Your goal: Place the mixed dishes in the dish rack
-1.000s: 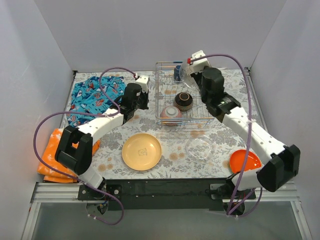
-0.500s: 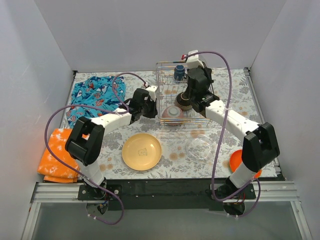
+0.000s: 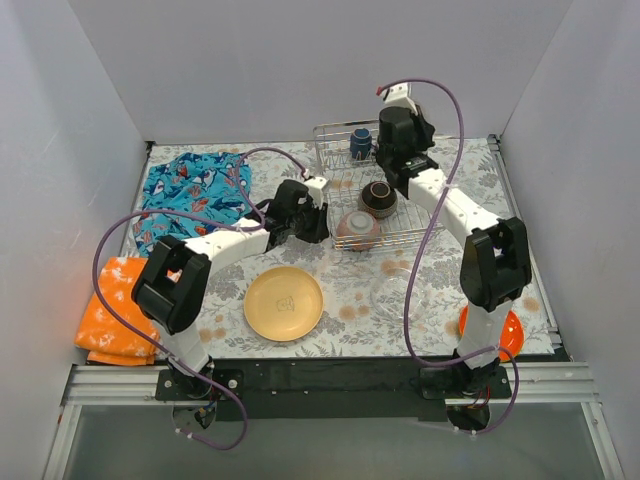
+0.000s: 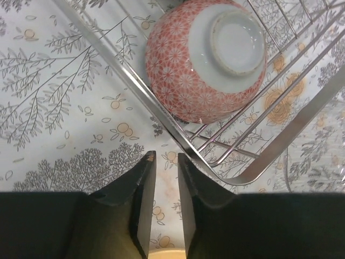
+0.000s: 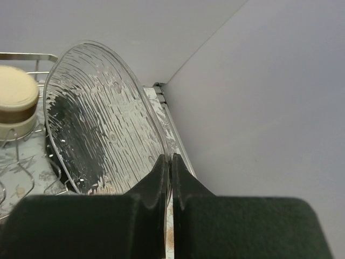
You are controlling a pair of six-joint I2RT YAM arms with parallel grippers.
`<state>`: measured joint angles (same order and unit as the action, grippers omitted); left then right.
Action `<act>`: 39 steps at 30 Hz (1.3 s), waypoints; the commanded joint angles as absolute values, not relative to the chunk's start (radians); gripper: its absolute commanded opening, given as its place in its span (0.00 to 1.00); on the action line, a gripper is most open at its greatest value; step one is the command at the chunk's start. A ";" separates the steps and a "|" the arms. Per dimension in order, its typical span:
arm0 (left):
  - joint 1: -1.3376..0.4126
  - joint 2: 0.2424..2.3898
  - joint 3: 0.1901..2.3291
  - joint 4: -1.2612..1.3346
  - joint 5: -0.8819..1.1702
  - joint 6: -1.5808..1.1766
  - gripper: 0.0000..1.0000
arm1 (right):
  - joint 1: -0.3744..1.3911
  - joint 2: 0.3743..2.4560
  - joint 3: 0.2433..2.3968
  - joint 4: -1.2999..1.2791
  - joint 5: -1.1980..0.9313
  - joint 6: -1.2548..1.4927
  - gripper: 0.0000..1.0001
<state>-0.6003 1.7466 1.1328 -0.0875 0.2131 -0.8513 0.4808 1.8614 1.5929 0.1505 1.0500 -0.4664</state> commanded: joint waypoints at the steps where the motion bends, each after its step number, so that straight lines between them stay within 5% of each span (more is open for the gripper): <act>1: -0.601 1.652 1.124 -0.150 0.158 -0.903 0.37 | 0.446 1.887 1.715 0.012 1.017 -0.351 0.01; 5: -0.600 1.629 1.094 -0.167 0.216 -0.885 0.59 | 0.446 1.930 1.741 0.009 1.026 -0.364 0.01; 9: -0.600 1.612 1.074 -0.170 0.216 -0.885 0.64 | 0.446 1.980 1.798 -0.021 1.042 -0.357 0.01; 39: -0.600 1.614 1.051 -0.163 0.209 -0.868 0.69 | 0.443 2.195 1.983 0.071 1.206 -0.480 0.01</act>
<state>-0.5987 1.6695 1.0698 -0.1722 0.1993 -0.8715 0.4454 2.1620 1.9057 -0.0204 1.1397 -0.4320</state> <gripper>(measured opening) 0.686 0.042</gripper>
